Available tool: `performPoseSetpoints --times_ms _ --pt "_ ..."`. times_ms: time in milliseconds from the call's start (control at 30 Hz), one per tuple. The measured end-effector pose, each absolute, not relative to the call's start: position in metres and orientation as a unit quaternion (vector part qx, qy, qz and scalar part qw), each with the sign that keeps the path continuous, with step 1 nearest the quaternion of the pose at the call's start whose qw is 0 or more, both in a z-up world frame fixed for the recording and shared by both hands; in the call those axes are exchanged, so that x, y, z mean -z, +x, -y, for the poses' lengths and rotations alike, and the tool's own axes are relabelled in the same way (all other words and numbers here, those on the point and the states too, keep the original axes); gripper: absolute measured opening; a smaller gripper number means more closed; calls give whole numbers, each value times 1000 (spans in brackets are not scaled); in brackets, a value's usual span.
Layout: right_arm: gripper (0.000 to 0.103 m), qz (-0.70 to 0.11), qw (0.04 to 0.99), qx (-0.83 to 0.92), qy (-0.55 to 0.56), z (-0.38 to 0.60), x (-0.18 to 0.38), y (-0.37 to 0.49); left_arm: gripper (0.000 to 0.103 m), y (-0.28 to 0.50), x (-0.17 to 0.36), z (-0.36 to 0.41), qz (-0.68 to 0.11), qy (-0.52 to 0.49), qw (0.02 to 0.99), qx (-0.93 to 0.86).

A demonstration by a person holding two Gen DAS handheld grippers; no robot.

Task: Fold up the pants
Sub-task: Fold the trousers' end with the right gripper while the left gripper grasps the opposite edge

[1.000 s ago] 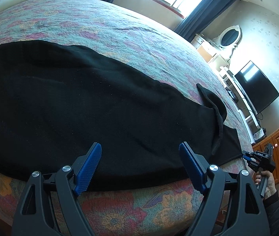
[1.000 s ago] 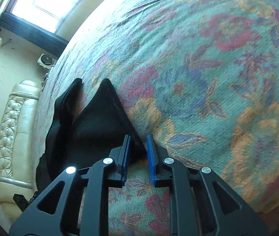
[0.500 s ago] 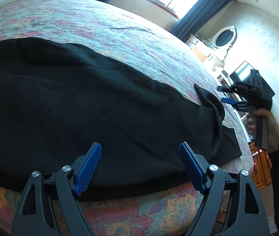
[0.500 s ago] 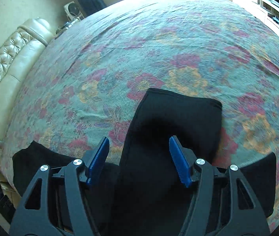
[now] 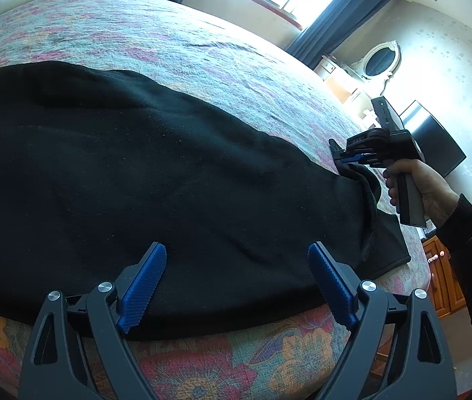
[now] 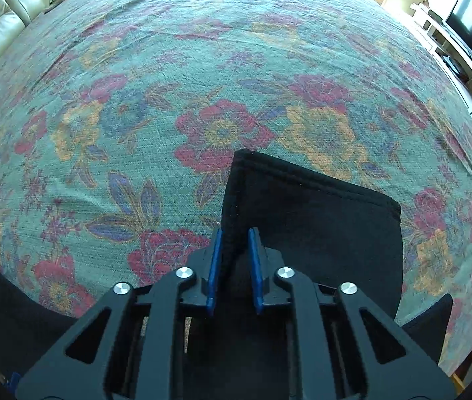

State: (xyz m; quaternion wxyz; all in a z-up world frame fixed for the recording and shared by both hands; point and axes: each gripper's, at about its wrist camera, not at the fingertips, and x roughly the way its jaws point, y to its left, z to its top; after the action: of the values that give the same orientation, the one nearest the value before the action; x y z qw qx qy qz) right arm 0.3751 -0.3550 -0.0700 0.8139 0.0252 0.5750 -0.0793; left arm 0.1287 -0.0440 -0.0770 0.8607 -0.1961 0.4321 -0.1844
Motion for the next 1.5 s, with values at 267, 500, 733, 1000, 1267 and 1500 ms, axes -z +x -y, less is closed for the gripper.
performPoseSetpoints --times_ms 267,500,733,1000,1267,1500 --pt "7 -439 889 11 129 404 -28 287 86 126 73 48 -430 -223 857 175" --pt "7 -357 902 39 241 508 -49 178 86 118 61 81 -419 -292 833 214" --pt "7 -360 863 63 350 569 17 127 86 117 55 148 -416 -296 823 249" --pt "7 -343 853 28 392 582 13 118 86 127 91 173 -446 -475 725 221" --pt "29 -357 831 -8 425 569 39 110 86 125 99 160 -421 -526 721 165" --pt "48 -358 795 6 489 576 77 104 43 128 102 152 -434 -509 733 126"
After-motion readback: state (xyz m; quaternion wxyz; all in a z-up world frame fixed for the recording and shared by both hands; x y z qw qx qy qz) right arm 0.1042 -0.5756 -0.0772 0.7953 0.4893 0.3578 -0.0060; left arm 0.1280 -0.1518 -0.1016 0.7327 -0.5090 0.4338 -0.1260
